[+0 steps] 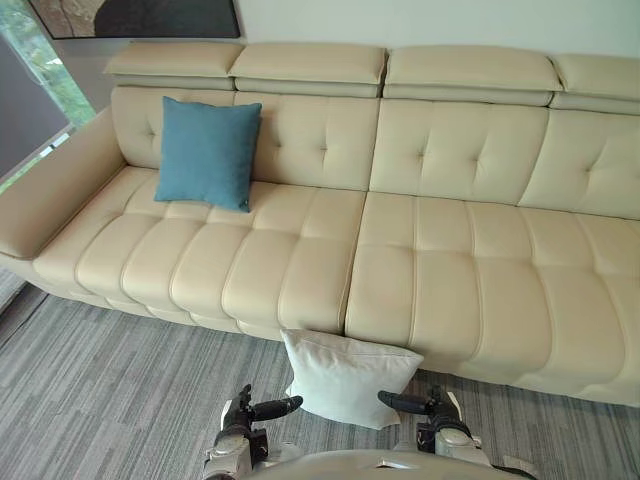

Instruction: Pick up cushions and gather them together orderly.

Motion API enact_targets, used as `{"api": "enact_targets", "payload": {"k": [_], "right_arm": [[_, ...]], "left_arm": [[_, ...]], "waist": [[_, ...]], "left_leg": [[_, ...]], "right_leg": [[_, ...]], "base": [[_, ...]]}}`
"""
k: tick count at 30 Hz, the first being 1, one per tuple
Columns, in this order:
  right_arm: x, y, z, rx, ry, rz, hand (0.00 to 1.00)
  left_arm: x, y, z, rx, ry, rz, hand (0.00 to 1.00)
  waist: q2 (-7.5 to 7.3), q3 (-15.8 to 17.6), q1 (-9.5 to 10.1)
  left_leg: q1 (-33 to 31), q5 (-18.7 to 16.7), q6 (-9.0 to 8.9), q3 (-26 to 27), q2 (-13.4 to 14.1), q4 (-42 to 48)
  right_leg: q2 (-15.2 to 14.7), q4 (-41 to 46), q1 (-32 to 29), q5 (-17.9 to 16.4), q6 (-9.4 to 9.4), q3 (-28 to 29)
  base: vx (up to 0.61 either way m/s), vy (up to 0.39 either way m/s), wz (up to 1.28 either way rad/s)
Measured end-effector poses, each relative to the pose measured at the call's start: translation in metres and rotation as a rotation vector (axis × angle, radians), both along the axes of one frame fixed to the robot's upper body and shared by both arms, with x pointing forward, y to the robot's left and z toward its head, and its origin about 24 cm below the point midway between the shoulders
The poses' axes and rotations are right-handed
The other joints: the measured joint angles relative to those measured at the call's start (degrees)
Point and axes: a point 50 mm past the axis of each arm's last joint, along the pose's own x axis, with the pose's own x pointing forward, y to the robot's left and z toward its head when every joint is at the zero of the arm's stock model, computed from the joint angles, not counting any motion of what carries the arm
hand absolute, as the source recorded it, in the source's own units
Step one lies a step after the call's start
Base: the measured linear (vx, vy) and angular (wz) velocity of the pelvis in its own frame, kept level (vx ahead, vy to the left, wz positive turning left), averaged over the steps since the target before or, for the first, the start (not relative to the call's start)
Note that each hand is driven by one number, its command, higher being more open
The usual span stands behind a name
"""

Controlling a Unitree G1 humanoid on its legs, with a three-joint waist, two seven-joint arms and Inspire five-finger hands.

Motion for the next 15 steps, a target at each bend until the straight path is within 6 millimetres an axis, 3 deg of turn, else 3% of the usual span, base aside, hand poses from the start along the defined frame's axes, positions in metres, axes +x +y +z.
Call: {"api": "enact_targets", "payload": {"k": [2,3,5,6,7,8,9,12,15], "right_arm": [[0.001,0.0,0.0,-0.002,-0.003,0.001,1.0],[0.002,0.001,0.001,-0.002,-0.006,0.002,1.0],[0.004,-0.003,0.002,-0.019,-0.006,-0.001,1.0],[0.004,-0.004,0.002,-0.022,-0.005,-0.003,1.0],[0.003,-0.006,0.001,-0.029,-0.002,-0.004,1.0],[0.003,-0.008,0.002,-0.037,-0.005,0.0,1.0],[0.004,-0.007,0.002,-0.035,-0.002,0.011,1.0],[0.001,-0.004,0.001,-0.031,0.006,0.023,1.0],[-0.003,-0.005,0.0,-0.034,0.015,0.02,1.0]], "left_arm": [[0.002,-0.001,0.001,0.0,-0.006,0.0,1.0],[0.004,0.002,0.002,0.004,-0.014,-0.001,1.0],[0.007,0.001,0.003,0.005,-0.028,-0.003,1.0],[0.007,0.001,0.003,0.006,-0.03,-0.003,1.0],[0.008,0.001,0.003,0.006,-0.034,-0.004,1.0],[0.007,-0.002,0.003,0.005,-0.033,-0.008,1.0],[0.012,0.001,0.005,0.007,-0.043,-0.011,1.0],[0.012,0.008,0.006,0.034,-0.041,-0.035,1.0],[0.013,0.008,0.006,0.036,-0.039,-0.04,1.0]], "waist": [[0.34,0.2,0.27],[-0.19,0.7,0.68],[-0.05,1.5,0.81],[-0.08,1.6,0.81],[-0.08,1.7,0.9],[0.75,1.7,0.9],[0.65,2.2,1.31],[-1.22,1.9,0.96],[-1.36,1.8,0.84]], "left_leg": [[-2.7,0.0,0.01,-0.1,1.6,7.2],[-5.3,-0.6,0.47,-1.2,1.9,12.0],[-6.0,-4.9,0.1,-6.1,0.3,8.7],[-6.2,-5.1,0.0,-6.8,0.0,7.8],[-6.7,-4.8,0.28,-9.1,-0.8,4.4],[-6.5,-2.1,0.22,-10.5,-0.8,0.0],[-6.4,-2.1,-0.63,-9.3,-0.9,1.0],[-6.5,-2.4,0.14,-7.5,-2.5,0.9],[-6.2,-2.4,0.45,-7.2,-3.4,1.0]], "right_leg": [[1.1,-0.8,0.3,0.2,-0.7,1.5],[1.1,-1.4,0.8,-0.4,-2.05,3.5],[1.2,-0.7,0.6,-0.5,-2.13,5.9],[1.2,-0.6,0.6,-0.5,-2.1,6.3],[1.3,0.3,-0.1,-0.7,-1.89,7.5],[2.2,1.9,-1.5,-1.4,-1.11,8.9],[2.0,4.3,-2.5,-2.3,-0.63,10.6],[0.3,5.4,-4.1,-2.9,0.38,12.1],[-0.7,5.8,-4.0,-3.3,1.08,12.2]], "base": [[-0.04,-0.031,-0.39],[-0.03,0.016,-0.54],[-0.05,0.068,-0.59],[-0.06,0.103,-0.59],[-0.04,0.087,-0.5],[-0.05,0.141,-0.72],[-0.04,0.169,-0.64],[0.01,0.108,-0.27],[0.05,0.04,0.01]]}}
